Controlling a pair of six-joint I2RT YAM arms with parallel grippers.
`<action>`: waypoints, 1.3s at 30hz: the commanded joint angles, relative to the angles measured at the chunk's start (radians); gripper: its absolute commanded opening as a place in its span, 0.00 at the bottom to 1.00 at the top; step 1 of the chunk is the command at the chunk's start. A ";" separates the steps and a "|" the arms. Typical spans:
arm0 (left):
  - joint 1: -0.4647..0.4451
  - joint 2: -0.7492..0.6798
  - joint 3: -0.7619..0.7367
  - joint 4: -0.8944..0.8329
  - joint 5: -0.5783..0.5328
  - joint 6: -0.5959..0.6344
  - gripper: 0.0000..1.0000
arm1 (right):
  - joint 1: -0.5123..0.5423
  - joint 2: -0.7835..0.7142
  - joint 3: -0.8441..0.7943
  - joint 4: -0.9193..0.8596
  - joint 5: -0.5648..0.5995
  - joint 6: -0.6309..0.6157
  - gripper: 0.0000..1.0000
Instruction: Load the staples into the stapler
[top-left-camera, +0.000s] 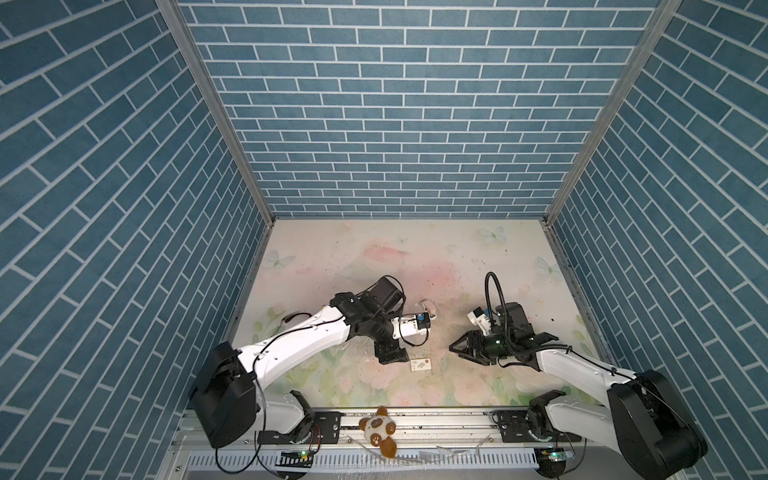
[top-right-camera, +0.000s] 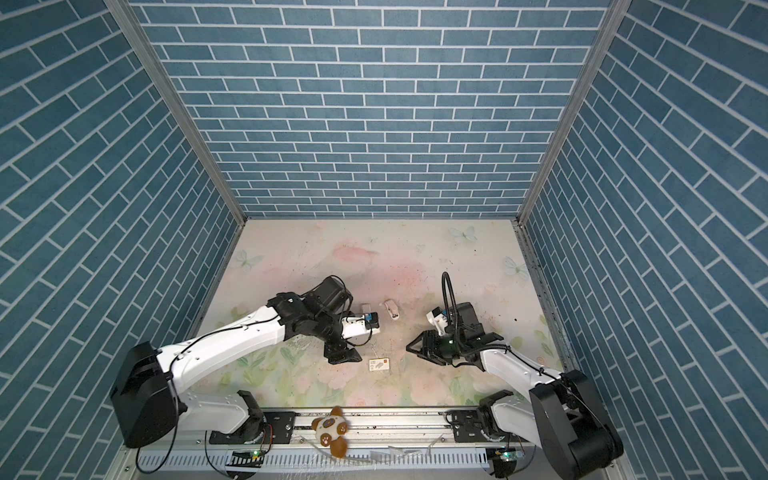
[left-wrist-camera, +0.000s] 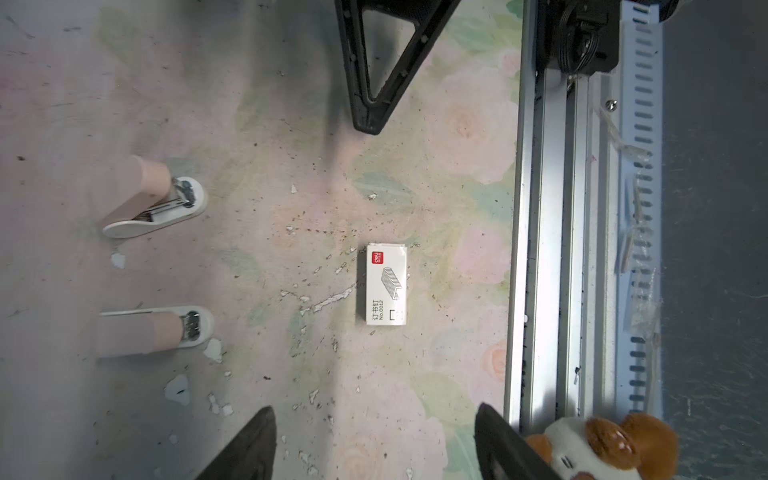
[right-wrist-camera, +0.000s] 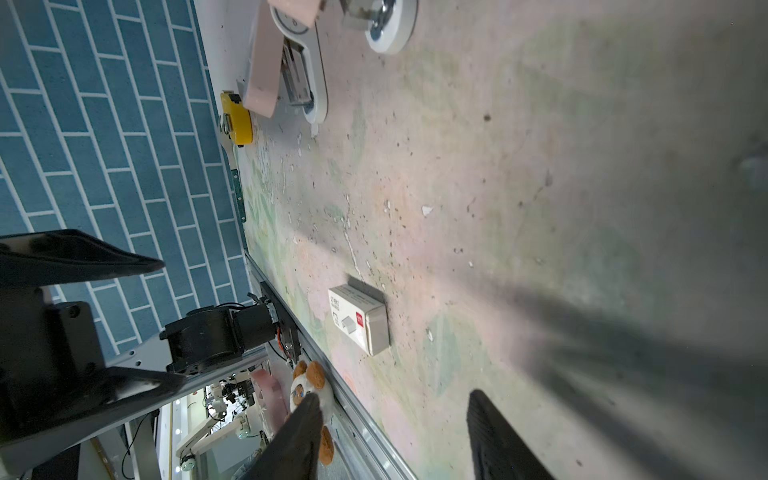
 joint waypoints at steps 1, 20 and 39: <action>-0.045 0.043 -0.029 0.087 -0.022 -0.032 0.72 | 0.012 -0.025 -0.036 0.107 -0.017 0.087 0.55; -0.127 0.170 -0.170 0.371 -0.079 -0.077 0.61 | 0.063 0.078 -0.061 0.243 -0.054 0.130 0.43; -0.140 0.192 -0.207 0.418 -0.131 -0.089 0.58 | 0.166 0.239 -0.036 0.435 -0.052 0.190 0.38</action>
